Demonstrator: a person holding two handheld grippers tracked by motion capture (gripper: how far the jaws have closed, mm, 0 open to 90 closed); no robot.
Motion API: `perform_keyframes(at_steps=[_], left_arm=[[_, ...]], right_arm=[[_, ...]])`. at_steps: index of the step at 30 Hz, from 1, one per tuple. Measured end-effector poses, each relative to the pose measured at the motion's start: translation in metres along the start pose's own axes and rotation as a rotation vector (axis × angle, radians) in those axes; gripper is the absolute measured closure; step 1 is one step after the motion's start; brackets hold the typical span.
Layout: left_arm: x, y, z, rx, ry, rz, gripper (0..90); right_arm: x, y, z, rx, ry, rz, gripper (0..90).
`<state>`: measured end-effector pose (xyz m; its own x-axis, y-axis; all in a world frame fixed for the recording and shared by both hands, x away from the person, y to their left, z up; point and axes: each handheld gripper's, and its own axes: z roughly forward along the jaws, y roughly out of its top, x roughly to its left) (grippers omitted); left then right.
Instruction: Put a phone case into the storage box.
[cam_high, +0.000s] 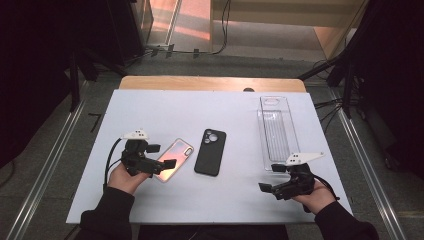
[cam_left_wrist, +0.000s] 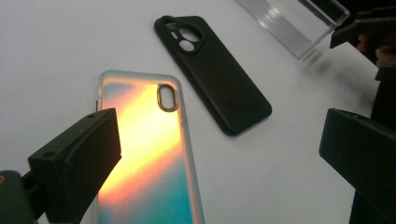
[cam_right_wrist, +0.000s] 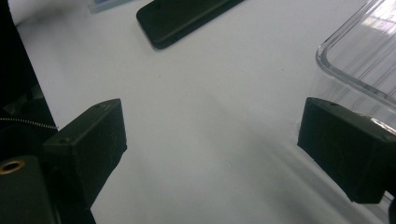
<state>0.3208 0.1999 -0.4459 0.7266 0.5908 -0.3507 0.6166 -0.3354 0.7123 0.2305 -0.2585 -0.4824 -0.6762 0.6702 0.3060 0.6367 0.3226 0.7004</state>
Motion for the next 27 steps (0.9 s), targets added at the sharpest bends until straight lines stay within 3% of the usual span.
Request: perform_keyframes(at_steps=[3, 7, 13, 19, 23, 27], left_arm=[[0.005, 0.005, 0.005, 0.015, 0.048, -0.012, 0.0], [0.009, 0.008, 0.013, 0.052, 0.111, 0.019, 0.0], [0.016, 0.01, 0.021, 0.05, 0.1, -0.016, 0.0], [0.018, 0.011, 0.029, 0.06, 0.12, -0.006, 0.0], [0.016, 0.009, 0.036, 0.092, 0.161, 0.014, 1.9], [0.017, 0.007, 0.04, 0.123, 0.151, 0.011, 1.9]], right_arm=[[0.0, 0.0, 0.0, 0.0, -0.001, 0.001, 6.1], [-0.001, 0.0, 0.0, -0.002, -0.003, 0.0, 6.1], [0.0, 0.0, 0.0, 0.0, 0.0, -0.001, 6.1], [0.0, 0.0, 0.0, 0.001, -0.002, 0.002, 6.1], [0.0, 0.0, 0.0, -0.001, -0.001, 0.001, 6.1], [0.0, 0.0, -0.001, 0.0, -0.004, 0.002, 6.1]])
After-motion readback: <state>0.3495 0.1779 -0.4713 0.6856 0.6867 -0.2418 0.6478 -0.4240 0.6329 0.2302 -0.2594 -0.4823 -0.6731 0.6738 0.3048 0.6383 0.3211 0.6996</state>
